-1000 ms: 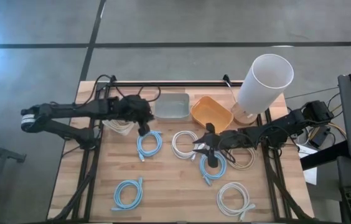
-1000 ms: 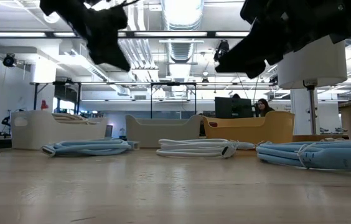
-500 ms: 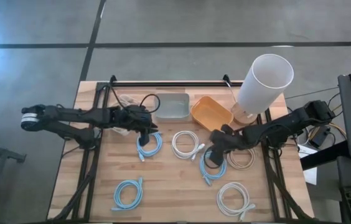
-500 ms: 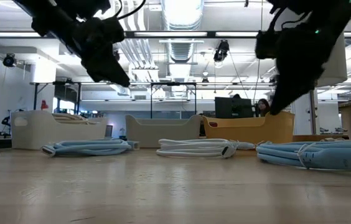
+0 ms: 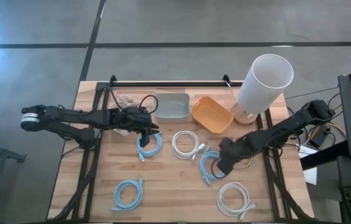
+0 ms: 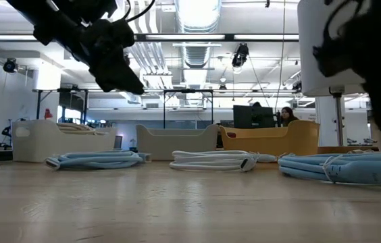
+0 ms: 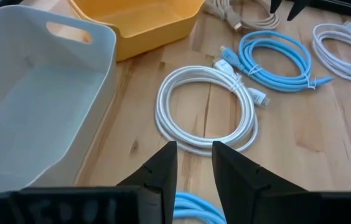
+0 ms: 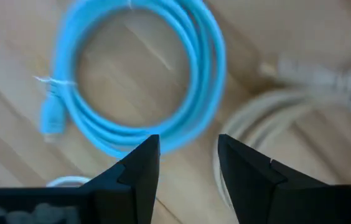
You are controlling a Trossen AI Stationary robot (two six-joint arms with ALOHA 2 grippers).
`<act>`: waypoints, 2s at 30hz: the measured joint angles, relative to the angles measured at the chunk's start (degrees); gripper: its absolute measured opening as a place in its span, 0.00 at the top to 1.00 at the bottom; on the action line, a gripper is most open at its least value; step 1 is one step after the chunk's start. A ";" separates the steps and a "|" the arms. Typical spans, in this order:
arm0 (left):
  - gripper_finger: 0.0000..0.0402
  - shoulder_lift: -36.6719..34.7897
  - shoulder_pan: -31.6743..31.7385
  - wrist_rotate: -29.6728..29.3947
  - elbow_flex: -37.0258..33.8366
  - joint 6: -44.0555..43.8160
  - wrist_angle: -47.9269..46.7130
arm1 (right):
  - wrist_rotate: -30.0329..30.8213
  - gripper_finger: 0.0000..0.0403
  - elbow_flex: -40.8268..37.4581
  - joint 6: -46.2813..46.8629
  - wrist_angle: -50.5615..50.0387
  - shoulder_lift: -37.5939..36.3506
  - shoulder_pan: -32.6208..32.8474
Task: Sort HDMI cables
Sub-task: Put the brown HDMI cable into the white bin
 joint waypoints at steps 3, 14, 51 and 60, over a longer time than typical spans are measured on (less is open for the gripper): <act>0.75 0.00 0.00 0.00 0.00 0.02 0.02 | -0.75 0.62 -2.10 4.36 0.01 0.04 1.98; 0.75 0.00 0.02 0.00 0.00 0.08 -0.03 | -0.44 0.64 -6.64 0.13 0.48 0.04 5.24; 0.75 0.00 0.02 0.02 0.00 -1.81 0.12 | -6.50 0.96 -9.35 -13.04 13.28 -0.38 5.20; 0.75 -0.02 0.02 0.02 0.00 -1.86 5.69 | 0.89 0.97 0.39 -19.59 6.66 -1.07 5.20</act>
